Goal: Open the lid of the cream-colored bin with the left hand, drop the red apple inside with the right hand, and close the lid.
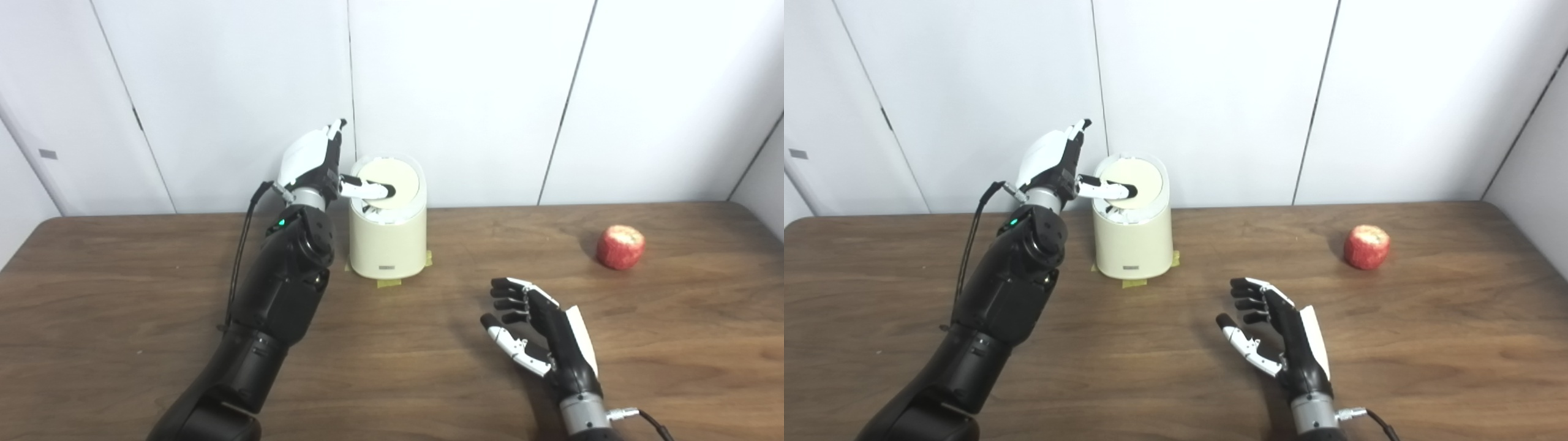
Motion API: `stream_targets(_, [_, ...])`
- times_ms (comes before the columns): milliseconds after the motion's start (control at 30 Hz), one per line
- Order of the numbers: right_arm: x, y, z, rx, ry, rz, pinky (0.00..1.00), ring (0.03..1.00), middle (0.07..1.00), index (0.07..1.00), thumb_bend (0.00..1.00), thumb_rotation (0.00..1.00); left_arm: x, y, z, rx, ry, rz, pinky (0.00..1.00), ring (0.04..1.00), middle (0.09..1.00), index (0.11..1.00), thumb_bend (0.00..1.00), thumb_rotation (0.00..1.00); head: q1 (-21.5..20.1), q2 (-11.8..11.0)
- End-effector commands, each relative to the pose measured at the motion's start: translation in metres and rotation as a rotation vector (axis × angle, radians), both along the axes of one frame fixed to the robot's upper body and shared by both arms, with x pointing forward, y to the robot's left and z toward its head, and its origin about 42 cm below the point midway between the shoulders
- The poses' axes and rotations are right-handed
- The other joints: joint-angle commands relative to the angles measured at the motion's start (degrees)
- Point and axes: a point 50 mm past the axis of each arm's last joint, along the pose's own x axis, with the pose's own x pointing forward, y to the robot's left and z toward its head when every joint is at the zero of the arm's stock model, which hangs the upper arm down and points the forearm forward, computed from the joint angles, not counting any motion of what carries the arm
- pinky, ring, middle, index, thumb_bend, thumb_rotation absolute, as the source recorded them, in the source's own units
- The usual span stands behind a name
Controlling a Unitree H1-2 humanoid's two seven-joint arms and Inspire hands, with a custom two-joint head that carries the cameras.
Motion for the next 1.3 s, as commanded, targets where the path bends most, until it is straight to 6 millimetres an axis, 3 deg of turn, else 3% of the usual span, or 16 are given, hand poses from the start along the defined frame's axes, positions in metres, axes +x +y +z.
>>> stream_targets(0, [0.004,0.004,0.014,0.008,-0.063,0.009,0.61,0.686,0.712,0.711,0.24,0.3,0.007,-0.006,0.03,0.021,-0.082,0.001,1.0,1.0,1.0,1.0,0.98,0.25,0.0,0.0])
stream_targets(333, [0.004,0.005,0.014,-0.001,-0.063,0.011,0.6,0.683,0.709,0.706,0.24,0.3,0.009,0.002,0.017,0.191,-0.071,0.032,1.0,1.0,1.0,1.0,1.0,0.24,-0.7,-0.1])
stream_targets(700, [0.002,0.005,0.014,0.002,-0.052,0.0,0.61,0.686,0.713,0.707,0.25,0.3,0.01,0.002,0.013,0.368,-0.056,0.063,1.0,1.0,1.0,1.0,1.0,0.07,-0.8,0.3])
stream_targets(833, [0.003,0.004,0.014,0.002,-0.052,0.004,0.6,0.686,0.712,0.708,0.24,0.29,0.009,0.004,0.011,0.388,-0.061,0.07,1.0,1.0,1.0,1.0,1.0,0.08,-0.7,0.3])
stream_targets(900, [0.002,0.003,0.014,-0.001,-0.05,0.004,0.6,0.686,0.712,0.709,0.24,0.29,0.007,0.005,0.01,0.345,-0.068,0.064,1.0,1.0,1.0,1.0,0.98,0.18,-0.7,0.3])
stream_targets(933, [0.002,0.003,0.014,-0.001,-0.05,0.004,0.6,0.686,0.712,0.709,0.24,0.29,0.006,0.005,0.01,0.328,-0.071,0.059,1.0,1.0,1.0,1.0,0.9,0.36,-0.6,0.3])
stream_targets(967, [0.002,0.003,0.014,-0.004,-0.049,0.004,0.6,0.685,0.712,0.709,0.24,0.29,0.003,0.004,0.012,0.261,-0.076,0.055,1.0,1.0,1.0,1.0,0.86,0.47,-0.5,0.4])
stream_targets(1000, [0.002,0.002,0.014,-0.005,-0.047,0.004,0.6,0.685,0.712,0.71,0.24,0.3,0.001,0.003,0.015,0.205,-0.084,0.052,1.0,1.0,1.0,1.0,0.78,0.73,-0.4,0.4])
stream_targets(1033, [0.002,0.002,0.014,-0.006,-0.045,0.004,0.61,0.686,0.712,0.71,0.24,0.29,-0.001,0.002,0.017,0.167,-0.091,0.05,1.0,1.0,1.0,1.0,0.72,0.91,-0.3,0.4])
stream_targets(1067, [0.002,0.001,0.014,-0.007,-0.045,0.005,0.61,0.685,0.711,0.71,0.24,0.29,-0.004,0.001,0.02,0.108,-0.109,0.041,1.0,1.0,1.0,1.0,0.7,0.97,-0.3,0.3])
stream_targets(1267, [0.002,0.002,0.015,-0.012,-0.04,0.006,0.6,0.684,0.711,0.71,0.24,0.32,-0.02,-0.01,0.033,-0.323,-0.171,-0.106,1.0,1.0,1.0,1.0,0.67,1.0,-0.6,0.3])
